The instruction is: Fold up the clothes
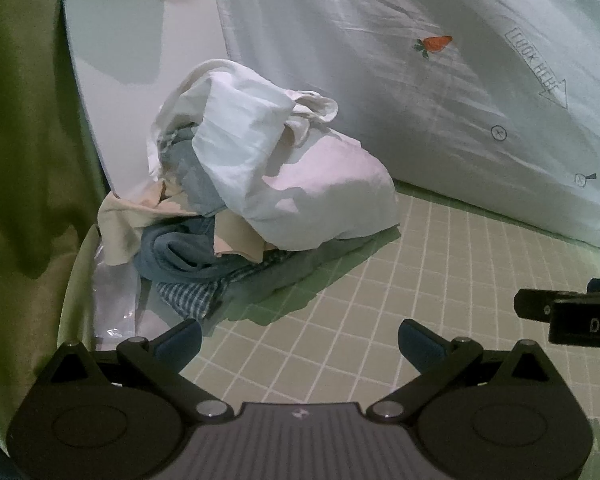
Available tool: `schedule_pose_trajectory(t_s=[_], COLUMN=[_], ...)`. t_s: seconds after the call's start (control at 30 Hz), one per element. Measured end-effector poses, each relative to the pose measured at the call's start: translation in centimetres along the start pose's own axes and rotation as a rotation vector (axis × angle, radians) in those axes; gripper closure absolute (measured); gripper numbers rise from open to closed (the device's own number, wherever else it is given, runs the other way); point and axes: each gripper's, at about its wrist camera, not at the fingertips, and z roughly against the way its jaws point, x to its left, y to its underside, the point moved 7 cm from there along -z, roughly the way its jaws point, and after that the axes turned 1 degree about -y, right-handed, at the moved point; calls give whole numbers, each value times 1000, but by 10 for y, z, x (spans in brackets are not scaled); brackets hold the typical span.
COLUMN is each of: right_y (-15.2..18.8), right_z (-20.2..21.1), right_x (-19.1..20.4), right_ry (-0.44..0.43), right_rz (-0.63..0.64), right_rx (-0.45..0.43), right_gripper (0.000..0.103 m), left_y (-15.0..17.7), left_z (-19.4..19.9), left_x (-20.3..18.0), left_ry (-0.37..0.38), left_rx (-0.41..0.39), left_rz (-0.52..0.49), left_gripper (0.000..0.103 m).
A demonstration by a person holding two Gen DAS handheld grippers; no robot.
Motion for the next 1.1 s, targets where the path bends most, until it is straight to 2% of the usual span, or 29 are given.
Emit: schedule_pose_trajectory(t_s=[0.2, 0.37, 0.63, 0.73, 0.87, 0.9, 1.0, 1.1], right_y=[-4, -27, -111, -147, -189, -197, -218, -232], right_z=[-12, -30, -77, -100, -133, -140, -167, -193], right_x=[-2, 1, 28, 46, 70, 77, 98, 114], right_ry=[9, 13, -14, -38, -74, -79, -96, -90], right_rz=[9, 35, 105, 121, 130, 137, 171, 208], right_rx=[13, -1, -78, -93, -101, -102, -98, -97], right_gripper=[6, 6, 6, 6, 9, 10, 15, 21], left_y=[-16, -45, -135, -164, -192, -196, -202, -204], left_z=[-10, -20, -58, -77, -100, -105, -122, -136], left_x=[7, 20, 56, 70, 88, 94, 106, 112], left_ry=[-28, -51, -67, -60, -37, -25, 6, 71], left_rx=[-9, -38, -89, -82, -66, -63, -35, -26], left_rz=[2, 20, 134, 188, 273, 296, 358, 412], left_gripper=[0, 0, 0, 1, 11, 16, 28, 36])
